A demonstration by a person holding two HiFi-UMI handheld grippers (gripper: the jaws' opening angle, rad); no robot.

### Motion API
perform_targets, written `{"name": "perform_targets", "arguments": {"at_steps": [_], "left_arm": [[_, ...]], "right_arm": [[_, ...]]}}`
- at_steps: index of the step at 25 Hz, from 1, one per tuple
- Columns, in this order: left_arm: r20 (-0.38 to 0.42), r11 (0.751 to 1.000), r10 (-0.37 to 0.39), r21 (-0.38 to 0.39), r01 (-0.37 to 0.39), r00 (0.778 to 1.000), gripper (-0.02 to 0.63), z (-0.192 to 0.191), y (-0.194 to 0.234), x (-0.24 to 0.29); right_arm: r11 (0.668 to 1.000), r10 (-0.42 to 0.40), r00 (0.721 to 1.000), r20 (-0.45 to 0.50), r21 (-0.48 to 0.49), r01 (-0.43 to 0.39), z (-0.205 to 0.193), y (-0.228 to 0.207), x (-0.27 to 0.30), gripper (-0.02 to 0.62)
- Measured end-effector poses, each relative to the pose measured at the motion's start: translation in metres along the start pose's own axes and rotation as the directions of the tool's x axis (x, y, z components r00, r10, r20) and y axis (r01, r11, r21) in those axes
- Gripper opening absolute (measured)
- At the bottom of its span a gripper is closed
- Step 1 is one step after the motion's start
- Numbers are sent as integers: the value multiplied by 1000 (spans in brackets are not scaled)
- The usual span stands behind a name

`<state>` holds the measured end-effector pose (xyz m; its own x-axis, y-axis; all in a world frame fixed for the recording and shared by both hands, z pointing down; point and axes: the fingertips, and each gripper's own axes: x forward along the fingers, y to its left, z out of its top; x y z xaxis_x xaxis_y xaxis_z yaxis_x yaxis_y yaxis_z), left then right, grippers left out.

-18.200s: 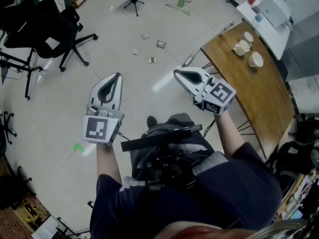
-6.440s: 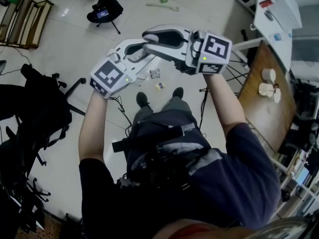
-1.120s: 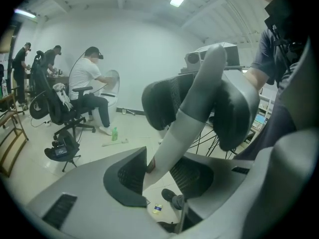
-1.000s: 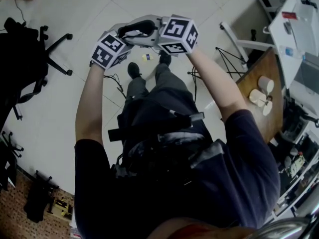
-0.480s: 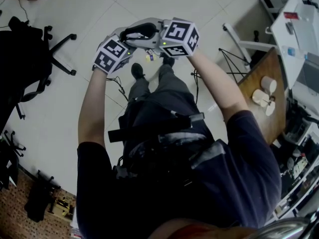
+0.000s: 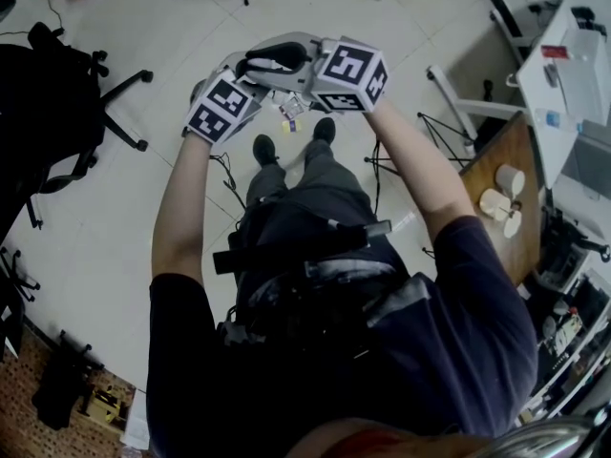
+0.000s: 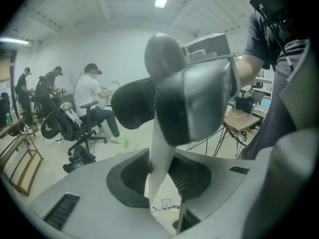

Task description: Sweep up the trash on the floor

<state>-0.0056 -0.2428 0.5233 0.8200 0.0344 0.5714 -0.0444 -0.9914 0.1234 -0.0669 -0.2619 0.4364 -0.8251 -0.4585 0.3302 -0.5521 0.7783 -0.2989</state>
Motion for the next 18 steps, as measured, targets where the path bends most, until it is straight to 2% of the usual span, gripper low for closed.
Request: {"name": "perform_targets", "arguments": {"at_steps": [5, 7, 10, 14, 18], "left_arm": [[158, 999, -11, 31, 6, 987, 95, 53, 0, -43], [229, 998, -20, 56, 7, 973, 94, 76, -4, -66], [343, 998, -25, 60, 5, 939, 95, 106, -8, -103], [402, 997, -54, 68, 29, 914, 101, 118, -16, -146], [474, 998, -51, 67, 22, 879, 101, 124, -28, -177]], "right_arm": [[998, 33, 996, 85, -61, -28, 60, 16, -17, 109], [994, 70, 989, 127, -88, -59, 89, 27, -25, 106], [988, 116, 974, 194, -125, -92, 130, 45, -31, 101], [981, 162, 959, 234, -140, -132, 161, 74, -29, 101], [984, 147, 954, 261, -134, -115, 177, 96, -24, 100]]}}
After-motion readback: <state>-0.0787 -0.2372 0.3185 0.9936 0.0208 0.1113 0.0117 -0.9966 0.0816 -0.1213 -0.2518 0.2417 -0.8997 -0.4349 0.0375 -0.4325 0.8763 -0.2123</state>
